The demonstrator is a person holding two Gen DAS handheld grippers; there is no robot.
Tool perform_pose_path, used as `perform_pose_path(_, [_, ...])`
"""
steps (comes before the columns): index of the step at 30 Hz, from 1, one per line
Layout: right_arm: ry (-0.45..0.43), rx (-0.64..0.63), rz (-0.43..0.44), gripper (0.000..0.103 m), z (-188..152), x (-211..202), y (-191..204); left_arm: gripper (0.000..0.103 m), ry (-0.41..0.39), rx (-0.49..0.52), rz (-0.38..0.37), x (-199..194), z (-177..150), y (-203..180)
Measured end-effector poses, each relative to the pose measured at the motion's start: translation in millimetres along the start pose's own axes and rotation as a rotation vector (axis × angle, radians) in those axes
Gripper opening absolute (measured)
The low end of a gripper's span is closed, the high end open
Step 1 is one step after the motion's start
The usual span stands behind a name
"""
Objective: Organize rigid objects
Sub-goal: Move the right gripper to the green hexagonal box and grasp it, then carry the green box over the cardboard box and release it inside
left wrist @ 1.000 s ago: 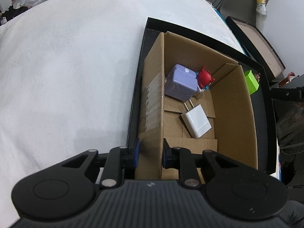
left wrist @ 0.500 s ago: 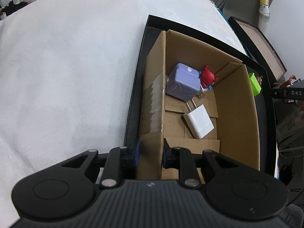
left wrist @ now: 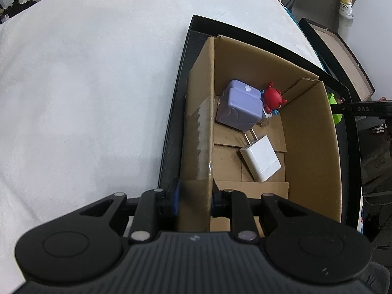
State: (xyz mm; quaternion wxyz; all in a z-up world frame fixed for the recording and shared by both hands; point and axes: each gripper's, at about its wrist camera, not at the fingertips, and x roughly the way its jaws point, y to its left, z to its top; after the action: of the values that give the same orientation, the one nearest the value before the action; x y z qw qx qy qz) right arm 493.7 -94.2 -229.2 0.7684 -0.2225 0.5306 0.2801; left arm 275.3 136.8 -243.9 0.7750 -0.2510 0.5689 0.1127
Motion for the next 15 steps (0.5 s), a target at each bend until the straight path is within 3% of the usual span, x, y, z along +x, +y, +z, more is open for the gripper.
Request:
perform_pose_path(5, [0.0,-0.026,-0.01,0.037,8,4,1,0.021,0.001,-0.003,0.004,0,0,0])
perform_pose_path(9, [0.031,-0.033,-0.001,0.049,13,15,2,0.021,0.002,-0.003,0.003,0,-1,0])
perform_pose_path(15, [0.039,0.011,0.004,0.052,15,24,1,0.021,0.0,-0.009,-0.002,0,1,1])
